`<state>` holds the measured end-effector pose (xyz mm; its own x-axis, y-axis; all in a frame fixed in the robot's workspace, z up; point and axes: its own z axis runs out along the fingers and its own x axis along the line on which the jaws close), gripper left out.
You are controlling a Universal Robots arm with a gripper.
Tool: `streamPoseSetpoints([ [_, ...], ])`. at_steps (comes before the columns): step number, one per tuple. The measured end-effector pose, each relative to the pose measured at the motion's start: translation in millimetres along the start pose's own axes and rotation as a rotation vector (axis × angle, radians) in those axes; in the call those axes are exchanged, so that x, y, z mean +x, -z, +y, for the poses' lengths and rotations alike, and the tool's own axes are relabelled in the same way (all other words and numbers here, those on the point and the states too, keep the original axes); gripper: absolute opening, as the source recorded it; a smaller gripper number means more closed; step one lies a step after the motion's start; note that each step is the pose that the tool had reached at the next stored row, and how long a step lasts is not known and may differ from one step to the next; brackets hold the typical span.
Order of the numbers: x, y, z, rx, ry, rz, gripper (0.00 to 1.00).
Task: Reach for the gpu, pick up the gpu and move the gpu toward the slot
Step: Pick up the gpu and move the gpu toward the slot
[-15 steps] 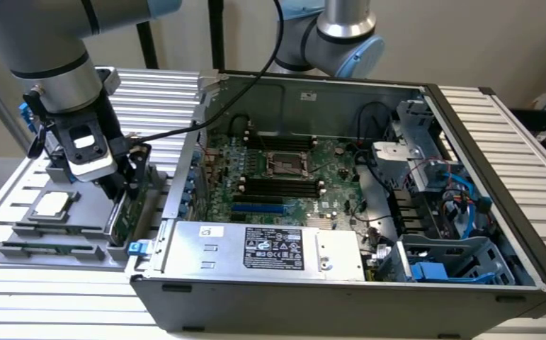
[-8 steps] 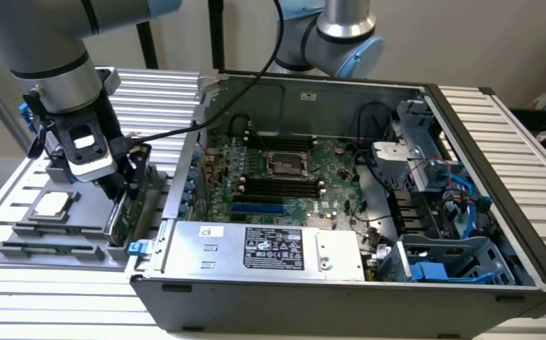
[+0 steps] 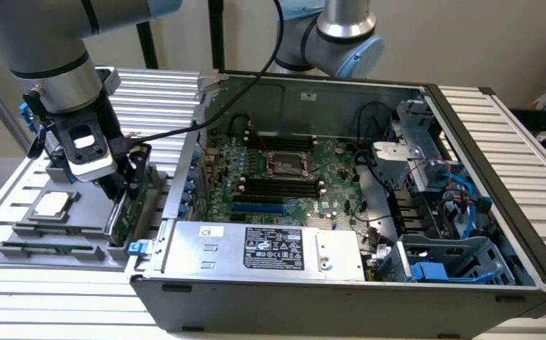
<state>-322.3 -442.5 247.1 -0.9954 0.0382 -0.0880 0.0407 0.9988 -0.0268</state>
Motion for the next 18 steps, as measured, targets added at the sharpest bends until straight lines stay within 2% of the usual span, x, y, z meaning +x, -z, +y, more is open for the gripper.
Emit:
streamPoseSetpoints([
  [18, 0.0, 0.0, 0.0, 0.0, 0.0, 0.0, 0.42],
])
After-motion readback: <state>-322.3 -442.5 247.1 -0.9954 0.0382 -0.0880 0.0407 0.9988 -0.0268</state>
